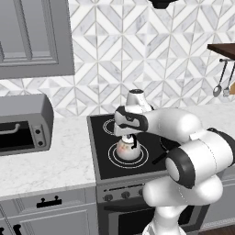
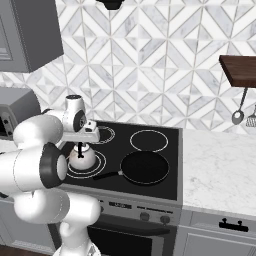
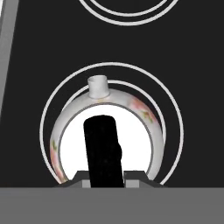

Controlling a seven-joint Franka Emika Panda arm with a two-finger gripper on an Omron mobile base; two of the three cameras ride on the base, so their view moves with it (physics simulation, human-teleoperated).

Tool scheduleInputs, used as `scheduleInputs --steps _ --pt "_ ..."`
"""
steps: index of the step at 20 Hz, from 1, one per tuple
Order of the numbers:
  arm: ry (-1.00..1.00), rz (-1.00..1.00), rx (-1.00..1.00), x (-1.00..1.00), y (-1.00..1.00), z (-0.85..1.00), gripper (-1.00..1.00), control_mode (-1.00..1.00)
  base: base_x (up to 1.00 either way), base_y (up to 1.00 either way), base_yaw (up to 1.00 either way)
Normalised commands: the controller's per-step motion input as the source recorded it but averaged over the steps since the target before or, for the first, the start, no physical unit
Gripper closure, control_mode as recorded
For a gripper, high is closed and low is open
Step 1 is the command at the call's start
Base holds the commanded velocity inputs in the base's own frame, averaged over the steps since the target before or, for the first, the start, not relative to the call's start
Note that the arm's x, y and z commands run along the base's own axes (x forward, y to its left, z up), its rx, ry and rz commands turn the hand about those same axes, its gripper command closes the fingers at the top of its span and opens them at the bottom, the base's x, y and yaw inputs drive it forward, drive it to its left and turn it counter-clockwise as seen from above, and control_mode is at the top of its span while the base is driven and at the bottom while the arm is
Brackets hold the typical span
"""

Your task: Pick the kettle from the counter and place it on a stove burner. Then turn the burner on.

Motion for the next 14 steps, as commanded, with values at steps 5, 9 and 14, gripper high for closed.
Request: scheduleInputs --steps 5,9,14 --pt "0.03 0.0 0.0 0.0 0.0 0.0 1.0 -1.0 0.0 0.0 0.0" --pt "0.09 0.0 0.0 -0.26 0.0 0.0 1.0 -1.0 0.0 0.0 0.0" --pt "0.0 0.0 0.0 0.0 0.0 -0.02 1.0 -1.0 0.0 0.0 0.0"
